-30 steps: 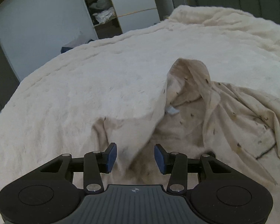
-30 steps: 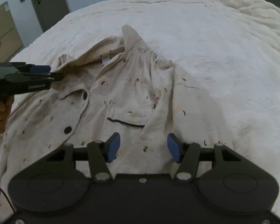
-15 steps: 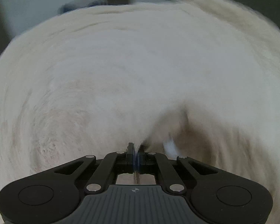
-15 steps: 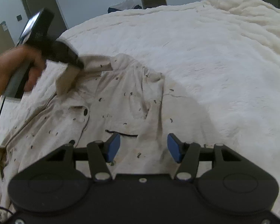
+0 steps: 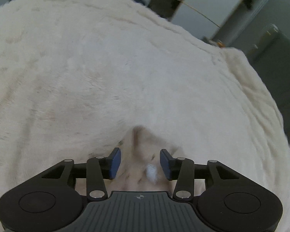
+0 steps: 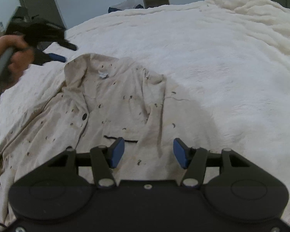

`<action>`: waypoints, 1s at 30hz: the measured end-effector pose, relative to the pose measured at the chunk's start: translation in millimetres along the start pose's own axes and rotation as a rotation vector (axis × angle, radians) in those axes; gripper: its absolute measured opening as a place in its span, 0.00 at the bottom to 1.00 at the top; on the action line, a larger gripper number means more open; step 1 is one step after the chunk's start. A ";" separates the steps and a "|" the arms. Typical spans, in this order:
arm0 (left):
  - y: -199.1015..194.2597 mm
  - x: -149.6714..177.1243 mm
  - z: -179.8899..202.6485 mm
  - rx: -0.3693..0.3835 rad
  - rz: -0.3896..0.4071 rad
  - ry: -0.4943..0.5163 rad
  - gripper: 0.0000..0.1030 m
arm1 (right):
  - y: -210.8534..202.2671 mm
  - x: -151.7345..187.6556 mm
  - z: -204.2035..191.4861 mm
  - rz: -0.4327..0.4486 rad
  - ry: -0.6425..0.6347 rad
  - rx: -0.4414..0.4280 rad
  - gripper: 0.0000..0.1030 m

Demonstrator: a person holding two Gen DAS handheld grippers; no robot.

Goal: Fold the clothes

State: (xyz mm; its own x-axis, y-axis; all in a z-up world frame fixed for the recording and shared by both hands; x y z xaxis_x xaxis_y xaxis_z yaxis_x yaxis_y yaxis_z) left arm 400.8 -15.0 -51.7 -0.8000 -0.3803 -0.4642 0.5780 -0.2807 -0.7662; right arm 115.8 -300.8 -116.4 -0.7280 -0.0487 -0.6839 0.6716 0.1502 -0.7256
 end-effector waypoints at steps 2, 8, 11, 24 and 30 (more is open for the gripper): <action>1.8 14.2 -13.0 -0.004 -0.052 0.033 0.40 | 0.4 -0.1 -1.1 0.000 0.002 0.001 0.53; 30.4 25.7 -9.3 0.030 -0.163 0.025 0.28 | 1.7 -0.2 -4.4 -0.002 0.007 0.004 0.53; 51.9 22.2 14.5 0.000 -0.158 0.036 0.01 | 2.4 -0.3 -6.0 -0.002 0.010 0.005 0.53; 32.0 13.8 -5.8 0.160 -0.130 -0.091 0.52 | 7.1 -1.3 -10.8 0.000 -0.006 0.002 0.53; -65.8 67.4 -49.0 0.108 0.098 0.038 0.57 | 7.7 -1.0 -23.9 0.016 -0.072 0.031 0.53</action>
Point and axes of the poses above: each gripper's, at about its wrist camera, not at the fingertips, and y roughly the way its jaws point, z to its right, x to its underside, the point moved 3 cm from there along y, roughly the way its jaws point, and after that the axes turned 11 degrees about -y, right-handed, at the moved point
